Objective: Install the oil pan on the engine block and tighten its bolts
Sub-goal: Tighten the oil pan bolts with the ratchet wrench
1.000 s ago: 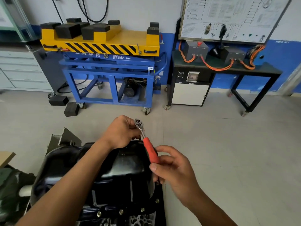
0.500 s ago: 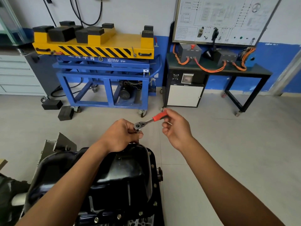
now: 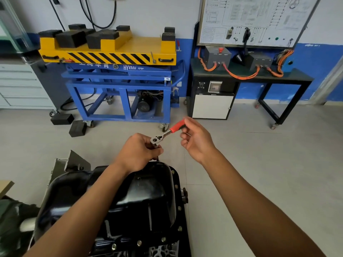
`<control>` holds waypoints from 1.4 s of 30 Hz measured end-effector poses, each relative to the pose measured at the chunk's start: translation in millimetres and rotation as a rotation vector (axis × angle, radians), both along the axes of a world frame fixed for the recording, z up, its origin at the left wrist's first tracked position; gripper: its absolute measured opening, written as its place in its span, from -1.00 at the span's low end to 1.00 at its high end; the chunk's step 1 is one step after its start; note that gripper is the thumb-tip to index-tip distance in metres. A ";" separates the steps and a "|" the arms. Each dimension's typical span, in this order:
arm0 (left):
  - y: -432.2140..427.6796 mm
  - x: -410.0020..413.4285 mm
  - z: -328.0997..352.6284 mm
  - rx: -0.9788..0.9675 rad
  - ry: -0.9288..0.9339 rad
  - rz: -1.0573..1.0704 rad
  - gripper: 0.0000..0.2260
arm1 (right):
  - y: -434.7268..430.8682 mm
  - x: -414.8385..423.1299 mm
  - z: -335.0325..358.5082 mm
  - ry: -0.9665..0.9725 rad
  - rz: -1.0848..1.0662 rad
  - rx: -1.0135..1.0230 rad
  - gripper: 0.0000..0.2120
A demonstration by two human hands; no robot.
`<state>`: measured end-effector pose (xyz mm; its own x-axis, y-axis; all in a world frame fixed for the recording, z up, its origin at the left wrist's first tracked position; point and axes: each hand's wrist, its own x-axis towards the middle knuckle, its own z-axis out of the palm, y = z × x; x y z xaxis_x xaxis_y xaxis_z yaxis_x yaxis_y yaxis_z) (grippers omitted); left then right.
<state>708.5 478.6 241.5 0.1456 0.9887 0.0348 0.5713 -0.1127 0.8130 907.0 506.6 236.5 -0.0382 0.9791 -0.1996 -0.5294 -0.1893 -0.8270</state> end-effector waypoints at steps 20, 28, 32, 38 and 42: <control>-5.4 -2.5 8.0 -0.047 -0.048 -0.068 -0.87 | -144.1 -3.3 -35.1 -0.172 0.154 0.209 -0.71; 0.8 -5.0 1.0 -0.048 -0.067 -0.104 -0.92 | -116.6 27.9 -25.9 -0.078 -0.019 0.099 -0.72; 2.0 -5.1 0.7 -0.055 -0.051 -0.125 -0.97 | -91.2 35.2 -19.8 -0.085 -0.098 0.054 -0.75; 1.3 -3.8 3.0 -0.070 -0.049 -0.137 -0.95 | -41.8 26.0 -8.0 -0.173 -0.128 0.006 -0.88; -0.1 -2.6 5.4 -0.073 -0.055 -0.142 -0.97 | -7.8 10.4 3.1 -0.258 -0.092 0.010 -0.85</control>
